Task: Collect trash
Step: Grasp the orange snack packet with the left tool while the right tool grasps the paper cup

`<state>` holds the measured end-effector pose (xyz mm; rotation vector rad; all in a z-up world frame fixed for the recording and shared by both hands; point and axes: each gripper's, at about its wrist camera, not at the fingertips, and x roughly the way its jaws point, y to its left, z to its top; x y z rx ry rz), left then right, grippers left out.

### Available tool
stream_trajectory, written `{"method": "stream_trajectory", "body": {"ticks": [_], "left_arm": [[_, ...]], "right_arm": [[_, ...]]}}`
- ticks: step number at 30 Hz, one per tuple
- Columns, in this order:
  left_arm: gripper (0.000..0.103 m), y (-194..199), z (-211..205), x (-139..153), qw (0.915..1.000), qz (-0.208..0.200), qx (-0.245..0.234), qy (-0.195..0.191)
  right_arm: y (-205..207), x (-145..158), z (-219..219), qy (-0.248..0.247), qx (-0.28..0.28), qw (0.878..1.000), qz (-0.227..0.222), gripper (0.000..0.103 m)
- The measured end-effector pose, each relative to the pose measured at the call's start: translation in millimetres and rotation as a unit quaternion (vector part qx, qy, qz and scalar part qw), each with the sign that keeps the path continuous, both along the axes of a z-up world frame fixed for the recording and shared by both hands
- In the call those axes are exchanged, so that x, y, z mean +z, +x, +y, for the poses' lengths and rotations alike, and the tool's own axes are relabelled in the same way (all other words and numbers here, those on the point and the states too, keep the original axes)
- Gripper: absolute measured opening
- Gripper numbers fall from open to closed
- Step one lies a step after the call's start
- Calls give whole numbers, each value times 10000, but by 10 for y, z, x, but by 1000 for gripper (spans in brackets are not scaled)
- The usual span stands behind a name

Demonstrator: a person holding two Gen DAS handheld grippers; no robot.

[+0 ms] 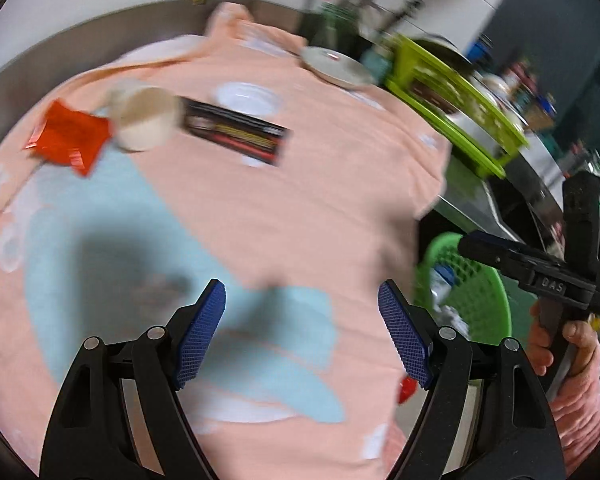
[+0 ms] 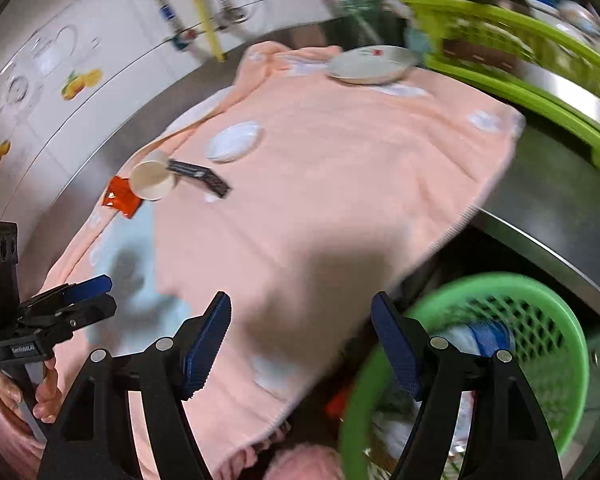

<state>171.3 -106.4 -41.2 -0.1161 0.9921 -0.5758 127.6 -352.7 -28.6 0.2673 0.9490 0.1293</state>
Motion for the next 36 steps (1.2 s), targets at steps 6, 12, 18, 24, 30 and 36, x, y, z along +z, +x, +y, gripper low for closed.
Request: {"method": "stream_trajectory", "body": {"ticks": [6,12,18,24,30,36], "left_arm": [[78,408,654,87,9960,0,896,-76],[81,921,1142,0,9824,273,1805,-386],[87,1344,1357,-154,9667,559,2339,-875],[89,1681,1292,-243,9593,704,2575,-919],[89,1898,1255,-353,9549,780,2755,-780],[83,2016,1299,-430,9494,805,2960,-667]], "right_arm": [[498,9,451,-106,484,9988,-23,70],[908,38,764,-217,915,9955,-87,70],[1197,89,971,-274,1132,9931,-147,70],[1427,61,1072,-360,1243,9915,-125,70],[1601,21,1141,-409,1316,9904,-114,70],[1771,40,1270,-461,1458,9881,-181,70]]}}
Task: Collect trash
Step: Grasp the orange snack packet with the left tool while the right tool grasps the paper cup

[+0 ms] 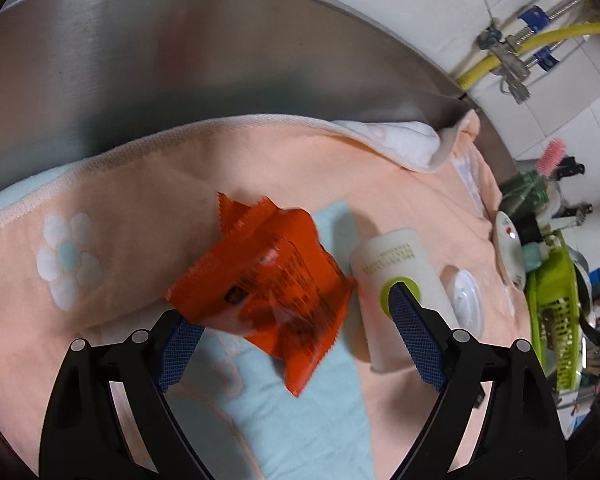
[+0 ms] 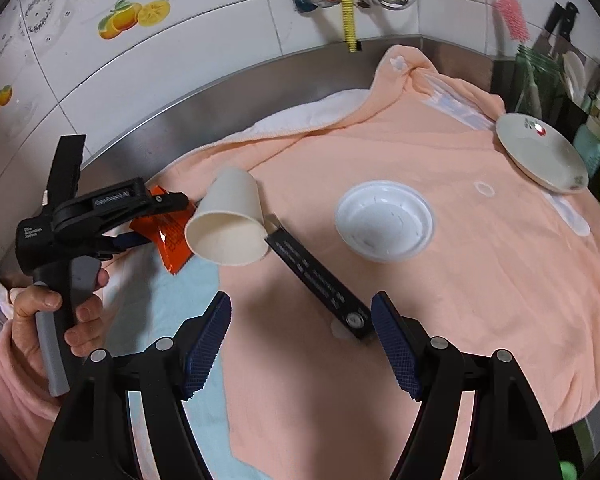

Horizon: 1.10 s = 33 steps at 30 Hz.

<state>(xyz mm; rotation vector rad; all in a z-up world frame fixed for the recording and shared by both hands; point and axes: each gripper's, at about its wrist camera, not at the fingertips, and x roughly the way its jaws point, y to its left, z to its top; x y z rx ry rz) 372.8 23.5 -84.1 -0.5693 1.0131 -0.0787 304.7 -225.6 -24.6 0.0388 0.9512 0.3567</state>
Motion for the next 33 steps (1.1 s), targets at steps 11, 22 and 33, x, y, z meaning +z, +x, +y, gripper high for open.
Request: {"method": "stream_trajectory", "body": {"ticks": [11,22,33], "left_arm": [[34,-81,38,61,9985,-322,-295,338],[25,-319,368,222,9968,-548,-392,431],[24,-451,548,155,9976,-494,-404,267]], "right_arm": [[299,-11,373,13,395,9992,38,70],[769,-93,918,255,688,9966,384,70],[1082,-417,1294,-305,696,9948,680,70]]}}
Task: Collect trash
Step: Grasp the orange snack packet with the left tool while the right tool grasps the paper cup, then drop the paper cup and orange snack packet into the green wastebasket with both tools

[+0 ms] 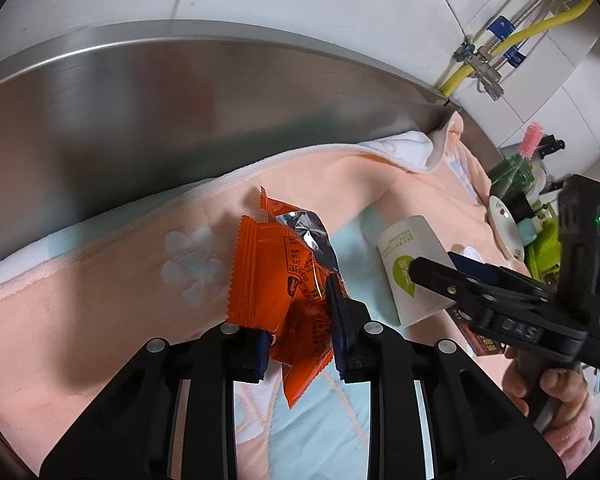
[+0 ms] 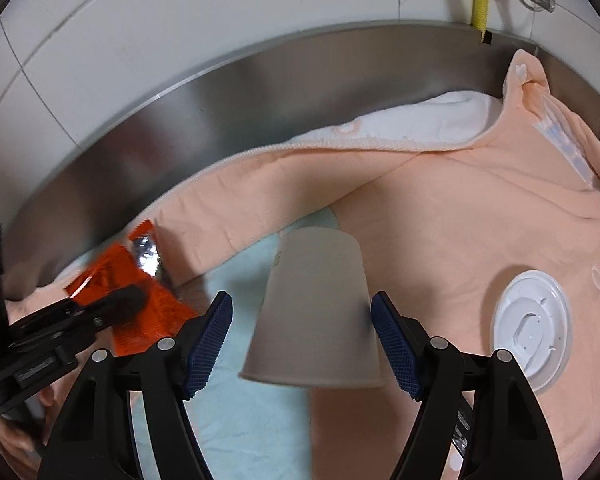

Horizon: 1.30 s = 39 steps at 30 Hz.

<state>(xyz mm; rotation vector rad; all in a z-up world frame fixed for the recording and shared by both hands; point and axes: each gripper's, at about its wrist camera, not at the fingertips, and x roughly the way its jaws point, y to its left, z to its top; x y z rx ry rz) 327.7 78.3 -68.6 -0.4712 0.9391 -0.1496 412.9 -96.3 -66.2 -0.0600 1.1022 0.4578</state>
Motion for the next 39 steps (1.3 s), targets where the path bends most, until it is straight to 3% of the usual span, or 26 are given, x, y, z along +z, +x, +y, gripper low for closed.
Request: {"method": "stream_trajectory", "body": {"ticks": [4,9,20,30,39], "left_arm": [[24,-65,30,1,10000,-6,-23,-15],[24,-130,10,30,9999,-32,-112,14],[24,-563,-242,297,9982,-252,-528,-141],[24,-1144,-1059,500,9880,-462,-1445,-291],[24,-1602,-2122,614,9656,-578,-2510,-368]], "right_arm": [[42,-136,61,-205,-40,9997,89,64],[-63,-71,17,36,-140,9999,-42,63],[-1045,427,-414,476,-222,9973,-516,62],[-2221,529,-1569,264,-1015,9918,-725,63],[-3087,346,-3018,-321,-2126,9751,-544,63]]}}
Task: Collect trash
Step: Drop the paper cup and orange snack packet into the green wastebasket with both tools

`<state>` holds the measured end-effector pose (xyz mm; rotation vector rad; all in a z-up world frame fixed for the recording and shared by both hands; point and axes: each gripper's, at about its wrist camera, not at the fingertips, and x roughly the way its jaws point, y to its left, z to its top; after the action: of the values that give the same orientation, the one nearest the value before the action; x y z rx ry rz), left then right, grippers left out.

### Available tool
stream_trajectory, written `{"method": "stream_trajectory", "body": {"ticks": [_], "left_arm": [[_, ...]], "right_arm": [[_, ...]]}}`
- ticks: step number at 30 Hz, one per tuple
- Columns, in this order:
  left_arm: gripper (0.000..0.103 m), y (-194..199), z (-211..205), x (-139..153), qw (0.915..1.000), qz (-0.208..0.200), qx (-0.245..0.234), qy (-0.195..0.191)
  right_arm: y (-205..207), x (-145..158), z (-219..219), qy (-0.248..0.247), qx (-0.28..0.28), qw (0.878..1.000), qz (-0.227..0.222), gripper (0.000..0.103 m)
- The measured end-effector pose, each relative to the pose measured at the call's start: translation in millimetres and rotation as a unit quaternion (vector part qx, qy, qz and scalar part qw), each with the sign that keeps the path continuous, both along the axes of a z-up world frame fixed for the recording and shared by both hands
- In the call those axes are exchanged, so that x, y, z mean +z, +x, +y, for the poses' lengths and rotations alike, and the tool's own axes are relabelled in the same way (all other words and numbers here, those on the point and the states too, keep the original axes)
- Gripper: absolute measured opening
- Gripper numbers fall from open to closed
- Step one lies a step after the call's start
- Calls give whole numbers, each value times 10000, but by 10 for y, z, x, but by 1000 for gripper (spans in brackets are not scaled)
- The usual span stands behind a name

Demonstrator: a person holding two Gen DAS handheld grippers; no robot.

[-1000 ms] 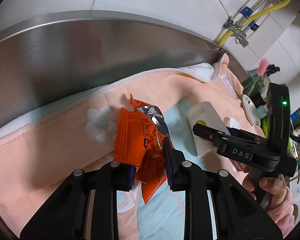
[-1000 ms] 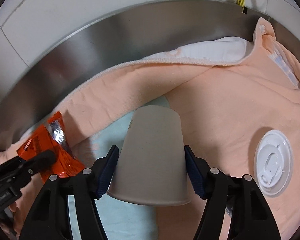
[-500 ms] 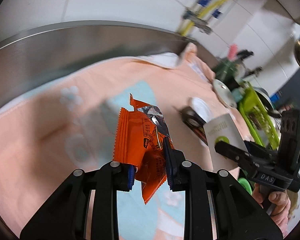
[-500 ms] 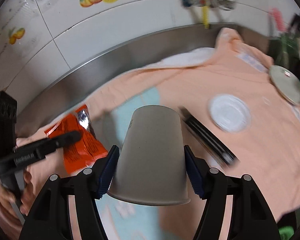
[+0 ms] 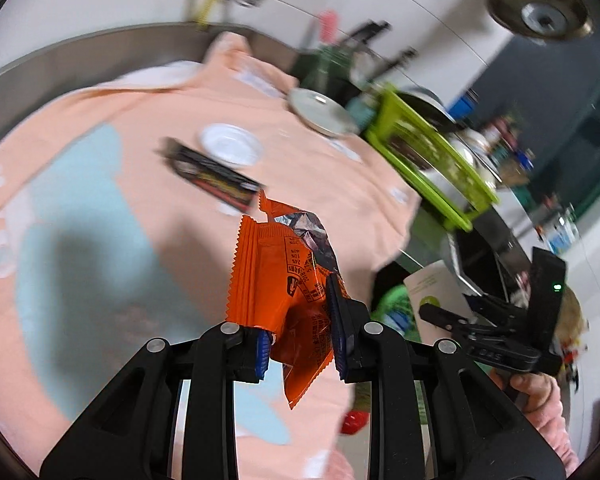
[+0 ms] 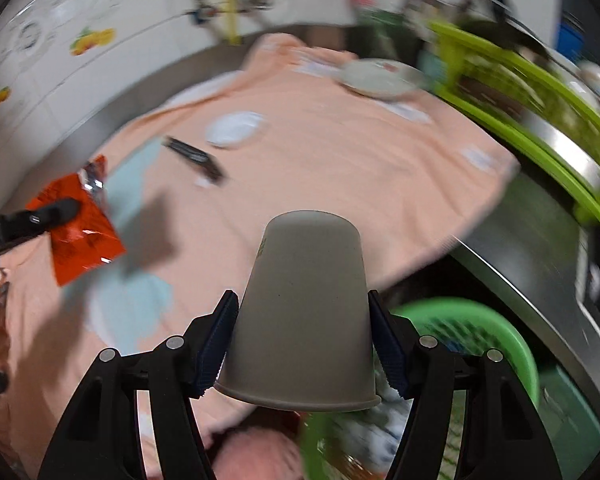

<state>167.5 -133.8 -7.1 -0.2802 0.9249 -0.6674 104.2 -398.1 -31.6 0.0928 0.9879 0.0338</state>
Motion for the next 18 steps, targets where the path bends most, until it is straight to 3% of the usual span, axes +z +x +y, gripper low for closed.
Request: {"method": "stream_trajectory", "body": {"ticks": [9,18], "left_arm": [[24,-363,-1030,-131,9958,174,-890,96],[24,-707,-1946,-418,9847,432,-1616,492]], "right_arm": [[-642,-221,-905,-73,-906,9957,170,63],[-770,-434,-1310,70,-1289,9912,273,64]]}}
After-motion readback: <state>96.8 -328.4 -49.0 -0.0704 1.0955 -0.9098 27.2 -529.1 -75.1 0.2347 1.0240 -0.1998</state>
